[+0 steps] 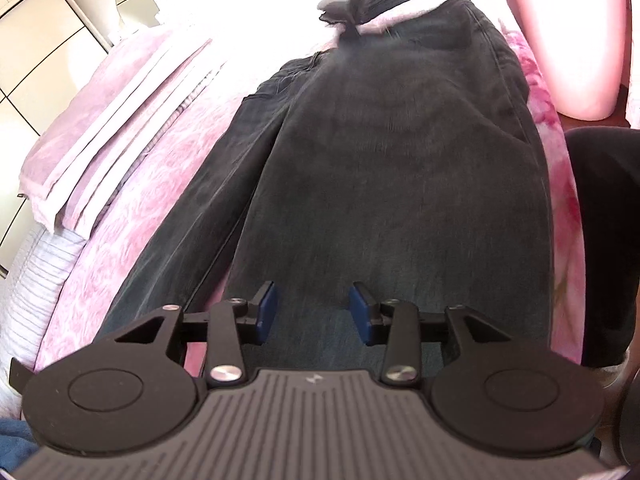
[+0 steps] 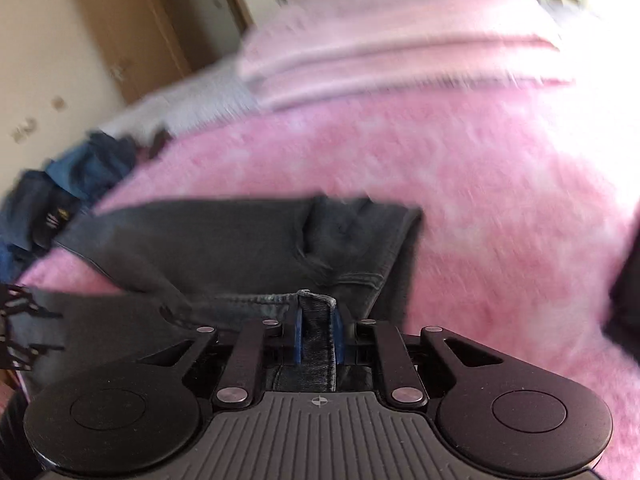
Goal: Fold clothes
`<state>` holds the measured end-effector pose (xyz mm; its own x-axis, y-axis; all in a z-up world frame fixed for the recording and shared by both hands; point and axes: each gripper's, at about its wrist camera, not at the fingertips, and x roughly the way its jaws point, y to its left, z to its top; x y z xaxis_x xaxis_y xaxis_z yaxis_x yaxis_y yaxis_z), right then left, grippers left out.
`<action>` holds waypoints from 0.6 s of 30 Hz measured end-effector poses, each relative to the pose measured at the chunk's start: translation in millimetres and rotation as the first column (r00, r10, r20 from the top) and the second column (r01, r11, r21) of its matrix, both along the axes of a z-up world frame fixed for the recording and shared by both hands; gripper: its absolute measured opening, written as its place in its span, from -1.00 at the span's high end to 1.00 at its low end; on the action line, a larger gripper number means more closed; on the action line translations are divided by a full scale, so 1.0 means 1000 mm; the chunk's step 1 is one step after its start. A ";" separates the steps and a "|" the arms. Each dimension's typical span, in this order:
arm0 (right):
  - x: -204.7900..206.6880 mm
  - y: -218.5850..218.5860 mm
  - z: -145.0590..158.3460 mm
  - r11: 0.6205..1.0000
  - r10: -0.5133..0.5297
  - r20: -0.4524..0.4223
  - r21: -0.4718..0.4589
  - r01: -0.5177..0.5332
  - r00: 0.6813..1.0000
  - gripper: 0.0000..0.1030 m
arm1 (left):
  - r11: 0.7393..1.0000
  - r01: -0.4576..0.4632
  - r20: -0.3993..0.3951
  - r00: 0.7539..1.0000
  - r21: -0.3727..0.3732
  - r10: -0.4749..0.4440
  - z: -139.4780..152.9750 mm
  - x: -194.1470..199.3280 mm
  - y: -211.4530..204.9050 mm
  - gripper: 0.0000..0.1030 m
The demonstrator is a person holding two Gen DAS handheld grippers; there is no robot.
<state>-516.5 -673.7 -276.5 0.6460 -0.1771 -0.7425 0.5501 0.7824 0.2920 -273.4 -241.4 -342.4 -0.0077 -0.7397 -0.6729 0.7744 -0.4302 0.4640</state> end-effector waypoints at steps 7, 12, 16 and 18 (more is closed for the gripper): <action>0.003 0.023 -0.013 0.992 -0.096 -0.087 -0.094 0.087 0.992 0.16 | 0.997 -0.075 0.024 0.997 0.002 0.075 0.004 0.018 0.029 0.27; -0.005 0.071 0.018 0.947 -0.167 -0.132 -0.298 0.122 0.977 0.06 | 0.976 -0.219 0.030 0.975 0.004 0.219 0.011 0.044 0.062 0.27; -0.004 0.133 0.019 0.947 -0.087 -0.089 -0.318 0.054 0.992 0.06 | 0.940 -0.339 0.008 0.941 0.025 0.339 0.012 0.068 0.096 0.26; 0.002 0.155 0.005 0.958 -0.043 -0.130 -0.287 0.004 0.991 0.06 | 0.921 -0.386 -0.009 0.922 0.051 0.387 0.008 0.081 0.113 0.24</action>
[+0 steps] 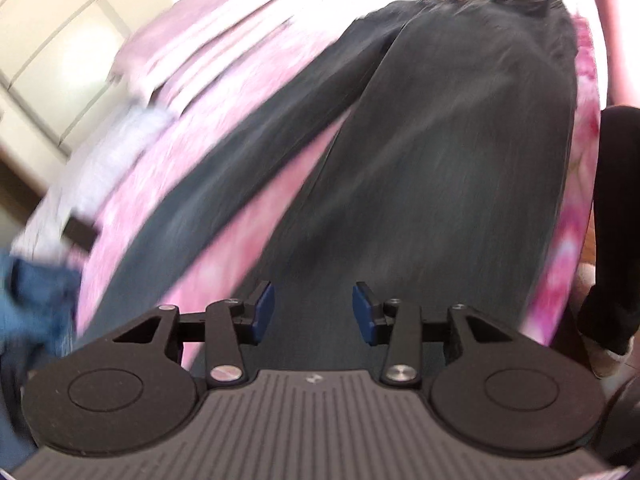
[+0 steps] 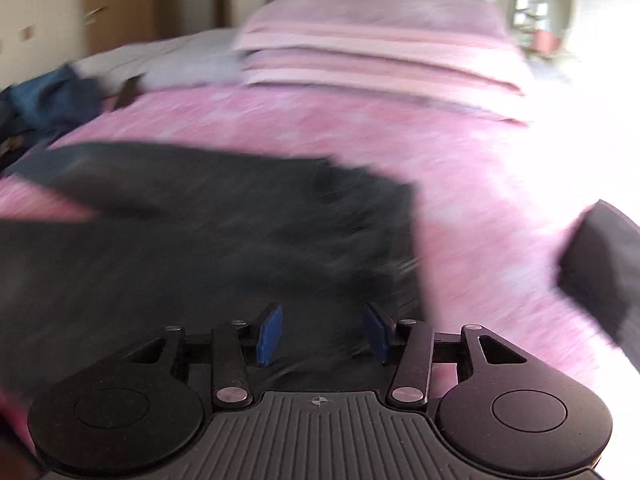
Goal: Fold clothes
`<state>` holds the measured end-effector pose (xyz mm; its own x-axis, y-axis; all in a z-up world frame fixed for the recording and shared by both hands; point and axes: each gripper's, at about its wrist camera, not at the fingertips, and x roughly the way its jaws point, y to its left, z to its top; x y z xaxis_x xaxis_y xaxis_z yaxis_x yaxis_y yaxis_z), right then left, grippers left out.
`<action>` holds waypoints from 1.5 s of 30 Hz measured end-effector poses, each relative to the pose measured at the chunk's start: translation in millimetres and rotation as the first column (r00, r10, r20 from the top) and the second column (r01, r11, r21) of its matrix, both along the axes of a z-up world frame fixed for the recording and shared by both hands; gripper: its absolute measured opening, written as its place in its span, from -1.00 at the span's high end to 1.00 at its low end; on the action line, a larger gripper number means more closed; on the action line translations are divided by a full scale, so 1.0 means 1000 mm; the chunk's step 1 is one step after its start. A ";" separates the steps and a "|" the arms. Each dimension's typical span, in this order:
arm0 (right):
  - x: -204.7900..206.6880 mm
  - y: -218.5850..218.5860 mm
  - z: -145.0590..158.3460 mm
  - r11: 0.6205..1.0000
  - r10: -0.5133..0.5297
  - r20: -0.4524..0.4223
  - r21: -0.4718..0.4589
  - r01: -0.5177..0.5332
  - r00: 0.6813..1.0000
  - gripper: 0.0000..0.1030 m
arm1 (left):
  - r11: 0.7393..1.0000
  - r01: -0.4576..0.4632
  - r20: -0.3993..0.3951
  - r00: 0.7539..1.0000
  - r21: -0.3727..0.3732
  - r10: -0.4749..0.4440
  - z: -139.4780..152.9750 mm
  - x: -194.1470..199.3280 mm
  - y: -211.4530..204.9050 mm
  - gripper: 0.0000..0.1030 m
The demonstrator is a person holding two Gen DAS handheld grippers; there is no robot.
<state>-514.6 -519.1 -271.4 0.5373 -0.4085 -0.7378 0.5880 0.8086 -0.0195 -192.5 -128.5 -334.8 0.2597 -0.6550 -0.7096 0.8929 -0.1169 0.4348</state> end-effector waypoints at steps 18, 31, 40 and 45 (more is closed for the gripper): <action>0.070 0.110 -0.004 0.989 0.138 -0.095 0.060 -0.133 0.986 0.06 | 0.937 -0.347 -0.011 0.937 0.042 0.348 0.001 0.105 0.139 0.18; 0.022 0.146 0.001 0.999 -0.008 -0.118 0.030 0.012 0.993 -0.16 | 0.918 -0.396 0.003 0.918 -0.018 0.396 0.017 0.094 0.156 0.17; -0.045 0.150 -0.016 0.976 -0.167 -0.100 0.121 0.178 0.981 -0.21 | 0.954 -0.297 0.057 0.954 0.033 0.294 0.012 0.077 0.126 0.16; -0.030 0.141 0.021 0.990 -0.123 -0.007 0.072 0.123 0.992 -0.21 | 0.961 -0.276 0.092 0.957 0.003 0.275 0.026 0.085 0.105 0.14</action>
